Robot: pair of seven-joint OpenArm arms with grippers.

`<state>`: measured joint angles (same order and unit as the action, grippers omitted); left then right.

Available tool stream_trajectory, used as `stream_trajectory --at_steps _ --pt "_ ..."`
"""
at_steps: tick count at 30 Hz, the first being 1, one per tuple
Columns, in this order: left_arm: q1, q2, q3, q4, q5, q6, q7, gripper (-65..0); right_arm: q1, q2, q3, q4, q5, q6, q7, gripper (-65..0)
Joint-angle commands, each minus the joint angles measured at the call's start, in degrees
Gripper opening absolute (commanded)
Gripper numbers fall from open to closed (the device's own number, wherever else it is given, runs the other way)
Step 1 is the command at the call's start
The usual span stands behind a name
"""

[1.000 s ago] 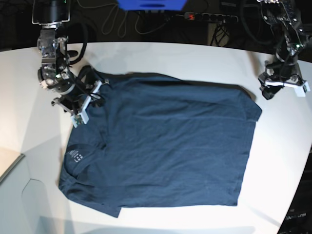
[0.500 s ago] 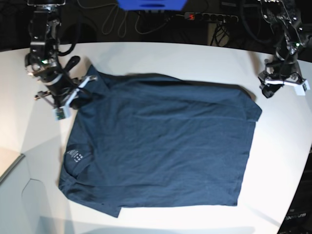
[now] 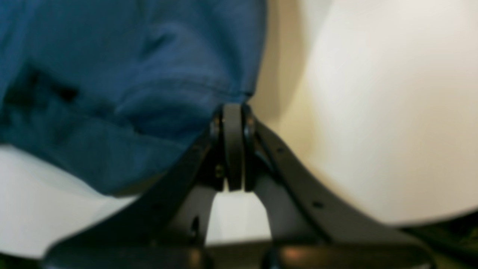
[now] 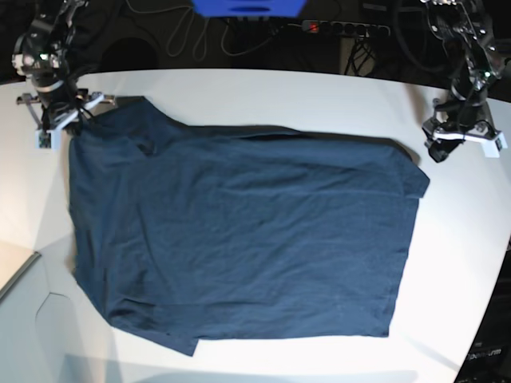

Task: Layout the t-shirt on the table in an organized manner, then fold the t-shirt properly
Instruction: 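Pull the shirt's collar corner outward with the right gripper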

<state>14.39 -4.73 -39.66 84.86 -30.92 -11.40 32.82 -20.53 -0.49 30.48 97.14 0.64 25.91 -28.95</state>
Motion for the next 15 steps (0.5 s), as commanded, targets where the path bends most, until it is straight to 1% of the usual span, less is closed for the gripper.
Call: stream_trajectory --at_steps 1,9,10,11,13,15 --pt "-0.5 -0.6 -0.2 1.0 -0.5 -0.3 -1.1 -29.3 -0.2 0.5 0.4 1.1 0.5 0.4 1.4 -65.0" --pt "-0.9 -0.4 -0.2 1.0 -0.5 -0.3 -1.1 -29.2 -3.7 0.1 0.5 1.4 0.5 0.4 1.3 -65.0" --pt "-0.8 -0.4 -0.2 1.0 -0.5 -0.3 -1.1 -29.2 -4.0 0.1 0.5 1.4 0.5 0.4 1.3 -63.2" --pt "-0.6 -0.4 -0.2 1.0 -0.6 -0.3 -1.1 -29.2 -4.3 0.1 0.5 1.5 0.5 0.4 1.3 -59.8" --pt "-0.5 -0.3 -0.2 1.0 -0.6 -0.3 -1.1 -28.6 -4.6 0.1 0.5 1.5 0.5 0.4 1.3 -51.0" --pt "0.0 -0.1 -0.2 1.0 -0.6 -0.3 -1.1 -23.8 -4.6 0.1 0.6 1.5 0.5 0.4 1.6 -41.7"
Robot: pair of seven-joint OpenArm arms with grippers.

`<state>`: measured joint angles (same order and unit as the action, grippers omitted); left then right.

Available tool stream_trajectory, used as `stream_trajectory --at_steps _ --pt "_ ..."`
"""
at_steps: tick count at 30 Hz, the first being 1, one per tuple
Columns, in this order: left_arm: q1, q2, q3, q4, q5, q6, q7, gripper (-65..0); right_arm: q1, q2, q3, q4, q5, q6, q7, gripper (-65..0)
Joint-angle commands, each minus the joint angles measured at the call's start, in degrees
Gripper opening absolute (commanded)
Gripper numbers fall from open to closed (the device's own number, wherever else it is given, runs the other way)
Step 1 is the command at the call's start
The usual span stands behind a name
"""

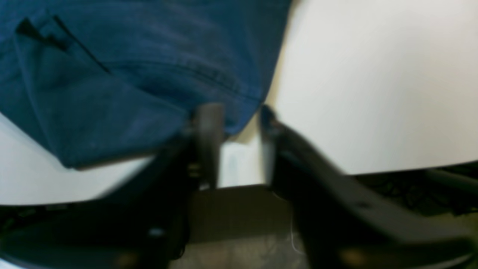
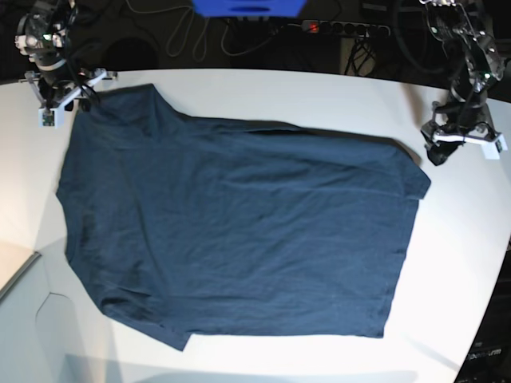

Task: Layout the t-shirt on the table in an organized manner, then fold the t-shirt properly
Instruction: 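Pull the shirt's collar corner outward with the right gripper, then grasp the shirt's side edge with the left gripper and pull outward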

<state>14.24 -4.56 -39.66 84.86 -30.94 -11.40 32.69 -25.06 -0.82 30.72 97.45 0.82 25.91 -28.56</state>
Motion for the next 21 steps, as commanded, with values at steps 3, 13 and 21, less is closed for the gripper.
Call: stream_trajectory --at_steps 3,13,21 --pt "0.5 -0.1 -0.2 1.5 -0.6 -0.3 -1.0 -15.2 0.1 -0.4 3.3 3.3 0.4 0.4 1.2 -32.1" --pt "-2.9 -0.1 3.3 1.0 0.0 0.0 -1.0 -12.3 0.4 -4.8 5.1 9.9 0.3 0.4 1.3 -29.9" --pt "-9.3 -0.1 8.1 -6.1 0.2 0.6 -1.3 -12.3 0.0 -4.9 5.2 9.8 0.3 0.4 1.2 -29.9"
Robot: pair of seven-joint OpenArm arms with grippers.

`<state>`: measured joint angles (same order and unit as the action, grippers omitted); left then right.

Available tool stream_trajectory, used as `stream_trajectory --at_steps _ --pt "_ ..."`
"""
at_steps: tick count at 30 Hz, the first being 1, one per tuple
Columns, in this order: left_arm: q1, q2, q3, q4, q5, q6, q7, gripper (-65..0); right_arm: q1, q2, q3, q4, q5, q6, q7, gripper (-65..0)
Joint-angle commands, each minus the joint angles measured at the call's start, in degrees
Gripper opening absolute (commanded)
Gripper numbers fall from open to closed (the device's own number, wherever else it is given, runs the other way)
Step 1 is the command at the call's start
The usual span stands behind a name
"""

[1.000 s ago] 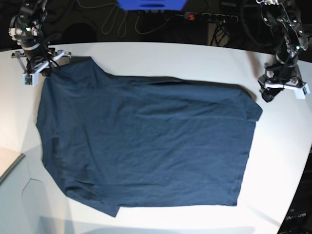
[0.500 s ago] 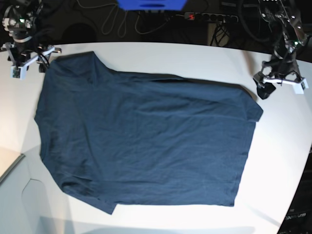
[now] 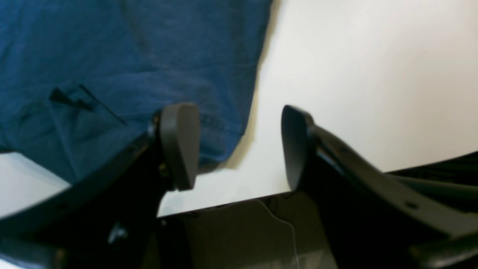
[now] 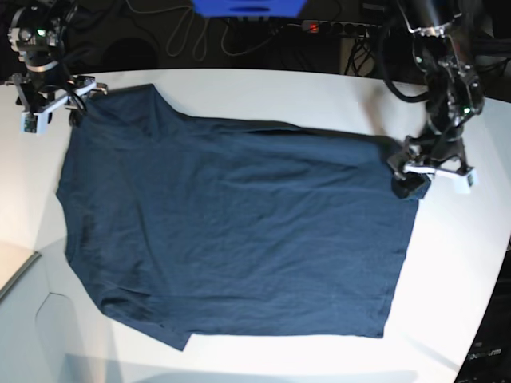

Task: Layout the t-shirt on the table in an organized manner, then fold the t-shirt properly
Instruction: 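Grasp the shirt's side edge with the left gripper and pull outward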

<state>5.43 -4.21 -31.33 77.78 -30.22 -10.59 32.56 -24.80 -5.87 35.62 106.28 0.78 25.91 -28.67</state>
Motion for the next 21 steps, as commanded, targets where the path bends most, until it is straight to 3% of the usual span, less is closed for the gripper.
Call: stream_trajectory --at_steps 1,3,6,13,17,21 --pt "-1.4 -0.5 -0.2 -0.8 -0.5 0.6 -1.1 -12.3 -0.2 0.2 0.4 0.9 0.3 0.4 1.3 -29.9" --pt "-3.4 -0.5 -0.2 -3.8 -0.5 3.2 -1.2 -12.3 -0.2 0.2 0.4 0.8 0.3 0.4 1.3 -29.9" --pt "-5.6 0.6 1.5 -5.1 -0.6 4.7 -1.2 -12.3 -0.2 0.2 0.3 0.8 0.2 0.4 1.3 -29.9" --pt "-7.0 4.6 8.2 2.8 -0.6 5.0 -0.9 -12.3 0.1 0.2 0.2 0.8 0.2 0.4 1.3 -29.9" --pt "-5.9 5.7 10.3 8.1 -0.9 10.1 -0.9 -12.3 0.2 0.2 0.2 0.8 0.2 0.4 1.3 -29.9" --pt "-3.8 5.6 10.4 10.4 -0.8 11.2 -1.1 -12.3 0.2 0.3 0.2 0.8 0.2 0.4 1.3 -29.9"
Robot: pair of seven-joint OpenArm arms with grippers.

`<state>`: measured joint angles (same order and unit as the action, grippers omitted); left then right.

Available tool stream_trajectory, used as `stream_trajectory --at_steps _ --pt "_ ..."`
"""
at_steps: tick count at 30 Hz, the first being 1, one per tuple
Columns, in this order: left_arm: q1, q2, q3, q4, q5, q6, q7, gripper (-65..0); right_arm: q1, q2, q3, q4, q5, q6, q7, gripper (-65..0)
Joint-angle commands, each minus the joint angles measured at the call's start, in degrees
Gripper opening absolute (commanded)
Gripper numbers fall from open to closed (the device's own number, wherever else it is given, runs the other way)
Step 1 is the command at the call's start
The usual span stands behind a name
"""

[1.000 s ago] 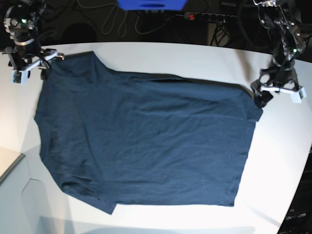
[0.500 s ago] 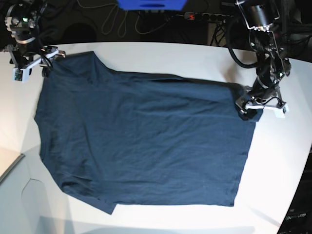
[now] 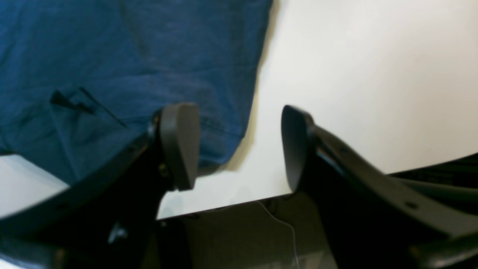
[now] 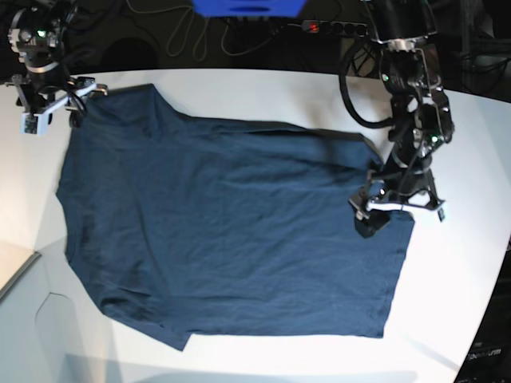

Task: Layout the t-shirt on the table in an organized manner, then fold the t-shirt properly
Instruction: 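Grasp the shirt's side edge with the left gripper and pull outward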

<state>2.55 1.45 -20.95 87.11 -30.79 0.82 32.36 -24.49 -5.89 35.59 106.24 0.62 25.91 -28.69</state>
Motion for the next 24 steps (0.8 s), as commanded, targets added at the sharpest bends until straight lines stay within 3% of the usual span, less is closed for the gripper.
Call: stream_trajectory --at_steps 1,9,24 --pt "-0.8 -0.1 -0.1 0.9 0.0 -0.2 -0.9 -12.3 -0.1 0.3 0.2 0.9 0.4 0.4 1.3 -29.9" --pt "-0.8 -1.6 -1.2 -6.5 -0.6 -0.2 -1.2 -12.3 0.0 0.3 0.2 0.8 0.4 0.4 1.3 -29.9" --pt "2.0 -1.6 -5.6 -6.5 -2.5 -0.7 -1.0 -12.2 2.5 0.6 0.1 -1.6 0.4 0.4 1.3 -29.9"
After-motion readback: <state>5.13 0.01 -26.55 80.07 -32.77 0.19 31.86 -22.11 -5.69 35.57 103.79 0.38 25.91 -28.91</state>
